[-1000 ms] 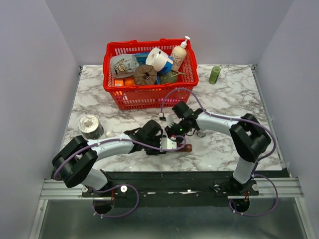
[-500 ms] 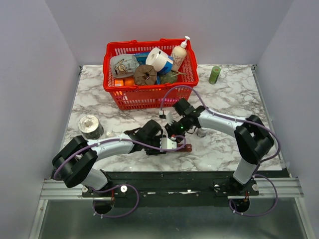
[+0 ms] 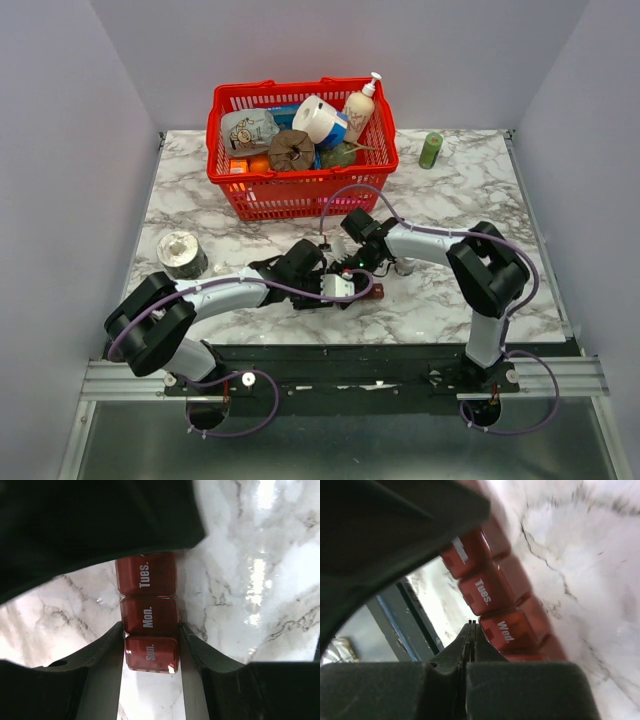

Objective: Sort the pills into containers

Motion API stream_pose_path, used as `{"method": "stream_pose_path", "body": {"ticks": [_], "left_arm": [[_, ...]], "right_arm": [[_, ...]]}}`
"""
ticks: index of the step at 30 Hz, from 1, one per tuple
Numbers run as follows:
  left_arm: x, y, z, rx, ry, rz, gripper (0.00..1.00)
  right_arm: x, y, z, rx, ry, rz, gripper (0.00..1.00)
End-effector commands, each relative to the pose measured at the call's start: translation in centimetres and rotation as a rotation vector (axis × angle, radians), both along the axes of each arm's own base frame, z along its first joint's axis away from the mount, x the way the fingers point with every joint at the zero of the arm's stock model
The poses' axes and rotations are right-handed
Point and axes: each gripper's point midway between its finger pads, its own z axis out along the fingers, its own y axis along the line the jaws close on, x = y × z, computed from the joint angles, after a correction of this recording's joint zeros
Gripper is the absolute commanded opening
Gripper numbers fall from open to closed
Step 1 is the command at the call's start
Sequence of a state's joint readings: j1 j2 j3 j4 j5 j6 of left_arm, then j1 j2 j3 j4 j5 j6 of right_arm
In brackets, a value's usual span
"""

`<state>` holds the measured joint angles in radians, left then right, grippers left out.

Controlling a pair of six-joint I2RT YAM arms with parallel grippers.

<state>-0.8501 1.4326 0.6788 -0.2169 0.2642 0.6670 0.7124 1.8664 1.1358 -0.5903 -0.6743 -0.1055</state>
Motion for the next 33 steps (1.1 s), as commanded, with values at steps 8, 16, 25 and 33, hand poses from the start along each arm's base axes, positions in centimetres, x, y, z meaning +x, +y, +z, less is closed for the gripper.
{"method": "stream_pose_path", "body": {"ticks": [8, 16, 25, 33], "left_arm": [[0.0, 0.3, 0.0, 0.016, 0.018, 0.010, 0.35], [0.8, -0.4, 0.6, -0.004, 0.024, 0.073, 0.55], [2.4, -1.2, 3.5, -0.095, -0.060, 0.121, 0.99], [2.7, -1.5, 14.1, -0.462, -0.166, 0.252, 0.99]], "right_arm": [[-1.5, 1.2, 5.1, 0.216, 0.037, 0.145, 0.05], [1.7, -1.5, 8.9, 0.310, -0.081, 0.108, 0.10], [5.4, -5.1, 12.3, 0.304, -0.331, 0.037, 0.34], [9.6, -11.1, 20.2, 0.291, -0.658, -0.147, 0.81]]}}
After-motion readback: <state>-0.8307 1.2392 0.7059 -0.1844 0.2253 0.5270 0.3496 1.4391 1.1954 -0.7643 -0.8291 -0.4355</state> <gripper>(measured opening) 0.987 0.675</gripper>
